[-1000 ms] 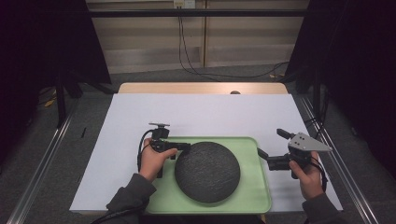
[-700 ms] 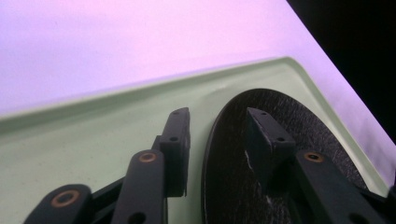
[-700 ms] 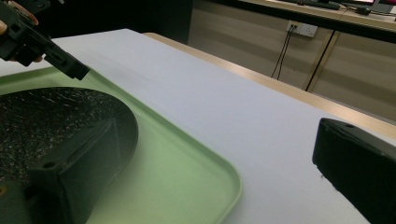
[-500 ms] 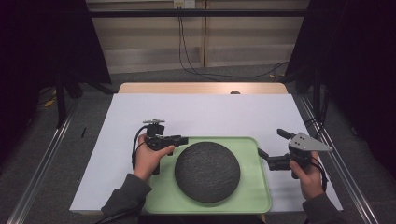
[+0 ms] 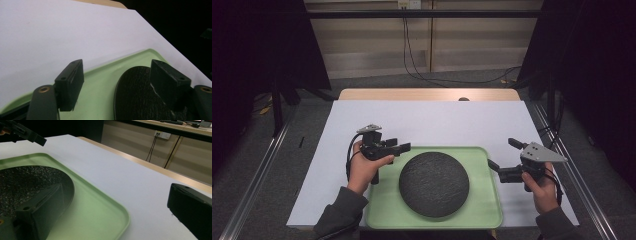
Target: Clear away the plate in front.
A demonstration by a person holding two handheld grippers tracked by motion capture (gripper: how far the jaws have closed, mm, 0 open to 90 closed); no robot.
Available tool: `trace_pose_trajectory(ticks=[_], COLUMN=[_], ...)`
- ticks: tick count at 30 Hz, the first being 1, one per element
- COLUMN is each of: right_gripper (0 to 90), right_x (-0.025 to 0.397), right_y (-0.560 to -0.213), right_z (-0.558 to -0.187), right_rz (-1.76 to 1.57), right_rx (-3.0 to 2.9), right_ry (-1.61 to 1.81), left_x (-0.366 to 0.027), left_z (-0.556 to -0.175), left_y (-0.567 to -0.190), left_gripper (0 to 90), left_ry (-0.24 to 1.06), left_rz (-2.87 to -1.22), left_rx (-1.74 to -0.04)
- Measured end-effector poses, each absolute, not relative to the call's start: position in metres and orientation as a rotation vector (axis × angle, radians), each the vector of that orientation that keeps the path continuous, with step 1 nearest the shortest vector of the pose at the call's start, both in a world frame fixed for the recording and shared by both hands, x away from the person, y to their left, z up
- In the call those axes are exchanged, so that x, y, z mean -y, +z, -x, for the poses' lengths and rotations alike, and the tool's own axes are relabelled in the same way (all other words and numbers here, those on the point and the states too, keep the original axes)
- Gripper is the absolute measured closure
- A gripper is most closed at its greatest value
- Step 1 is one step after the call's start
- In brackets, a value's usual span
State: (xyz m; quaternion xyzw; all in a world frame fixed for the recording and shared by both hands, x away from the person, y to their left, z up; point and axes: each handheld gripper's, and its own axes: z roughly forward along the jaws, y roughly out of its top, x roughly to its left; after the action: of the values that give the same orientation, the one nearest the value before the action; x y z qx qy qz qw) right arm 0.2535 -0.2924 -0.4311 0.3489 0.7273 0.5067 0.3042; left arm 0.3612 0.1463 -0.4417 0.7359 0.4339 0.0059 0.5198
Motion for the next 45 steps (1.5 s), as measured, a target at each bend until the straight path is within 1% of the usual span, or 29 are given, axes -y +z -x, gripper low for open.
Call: trace_pose_trajectory(ticks=[11,16,20,28,35,45], right_gripper=[0.5,0.5,0.5,0.5,0.7,0.7], right_x=[0.292,0.292,0.292,0.292,0.292,0.291], right_y=[-0.431,-0.431,-0.431,-0.431,-0.431,-0.432], right_z=[-0.253,-0.253,-0.253,-0.253,-0.253,-0.253], right_rz=[-0.923,-0.925,-0.922,-0.916,-0.916,-0.921], right_rx=[-1.923,-1.925,-1.927,-1.929,-1.936,-1.939], right_ry=[1.334,1.335,1.334,1.334,1.336,1.340], left_x=[-0.159,-0.167,-0.172,-0.185,-0.196,-0.213], left_z=[-0.360,-0.360,-0.359,-0.356,-0.353,-0.348], left_y=[-0.439,-0.436,-0.435,-0.434,-0.435,-0.437], left_gripper=[11.7,8.8,6.2,5.1,5.0,5.0], left_ry=[0.029,0.017,0.038,0.052,0.082,0.120], left_rz=[-1.735,-1.698,-1.695,-1.682,-1.714,-1.687], left_rx=[-1.036,-1.026,-1.001,-0.999,-1.000,-0.996])
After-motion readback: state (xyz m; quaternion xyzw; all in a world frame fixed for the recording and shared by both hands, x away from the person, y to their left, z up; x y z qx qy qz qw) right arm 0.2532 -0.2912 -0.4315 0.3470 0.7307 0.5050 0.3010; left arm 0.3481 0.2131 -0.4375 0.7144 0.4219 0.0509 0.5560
